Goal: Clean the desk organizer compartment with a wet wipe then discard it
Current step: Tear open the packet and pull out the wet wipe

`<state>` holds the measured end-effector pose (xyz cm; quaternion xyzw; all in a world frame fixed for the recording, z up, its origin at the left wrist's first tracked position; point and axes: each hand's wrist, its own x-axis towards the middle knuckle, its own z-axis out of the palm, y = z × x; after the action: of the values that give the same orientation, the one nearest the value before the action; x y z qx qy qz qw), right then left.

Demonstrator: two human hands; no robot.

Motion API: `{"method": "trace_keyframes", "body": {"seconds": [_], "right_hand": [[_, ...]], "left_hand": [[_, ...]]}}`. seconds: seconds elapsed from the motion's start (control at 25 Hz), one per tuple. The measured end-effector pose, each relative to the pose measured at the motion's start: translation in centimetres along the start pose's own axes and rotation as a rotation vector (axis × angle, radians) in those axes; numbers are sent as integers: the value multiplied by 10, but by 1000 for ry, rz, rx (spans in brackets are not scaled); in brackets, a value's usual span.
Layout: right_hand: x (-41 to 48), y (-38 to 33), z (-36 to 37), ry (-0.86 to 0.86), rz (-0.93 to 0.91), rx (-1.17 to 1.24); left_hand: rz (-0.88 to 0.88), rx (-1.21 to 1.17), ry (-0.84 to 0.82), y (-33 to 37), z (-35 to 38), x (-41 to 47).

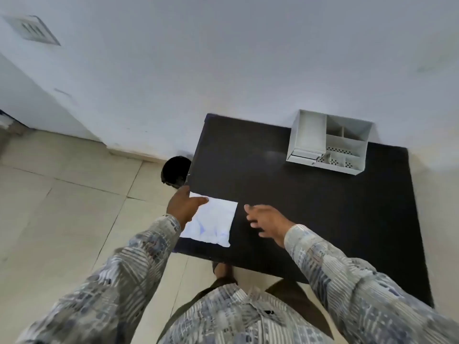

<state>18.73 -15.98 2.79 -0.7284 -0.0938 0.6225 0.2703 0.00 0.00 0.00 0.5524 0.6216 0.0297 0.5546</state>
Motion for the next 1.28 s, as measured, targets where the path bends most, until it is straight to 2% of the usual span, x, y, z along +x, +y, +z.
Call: {"method": "trace_keyframes", "body": {"seconds": [0.08,0.2,0.28,0.4,0.6,0.68,0.76,0.84,0.92,0.96,1.04,1.16,1.28], "right_hand": [[18,6,12,24,68,-11],[40,19,28,-19,148,-57],[53,22,34,-22,185,-92],[72,22,35,18,172,-157],[81,17,34,36,145,56],[75,13,29,40,21,-30],[65,6,20,105,-208,-294],[44,-1,9,243,-519,-603],[20,-2,1,380,-807,-852],[9,-2,-3,405,-880,-930],[-14,-8,-13,363,-811,-908],[-42,-23,-37,324,-584,-622],[-58,-37,-50,342,-558,-568]], "left_hand": [[-86,140,53,-16,-5,18],[-196,350,-34,-53,-7,47],[-206,380,-79,-74,-5,63],[-239,370,-141,-87,1,66],[-353,115,-230,-58,11,39],[-401,-1,-298,-38,15,27],[-469,-156,-353,-19,16,18],[-535,-404,-472,1,18,13],[-501,-589,-610,25,21,5],[-458,-637,-651,36,25,2],[-357,-658,-714,56,34,-3],[-242,-631,-750,76,43,-6],[-173,-587,-769,90,45,-5]]}}
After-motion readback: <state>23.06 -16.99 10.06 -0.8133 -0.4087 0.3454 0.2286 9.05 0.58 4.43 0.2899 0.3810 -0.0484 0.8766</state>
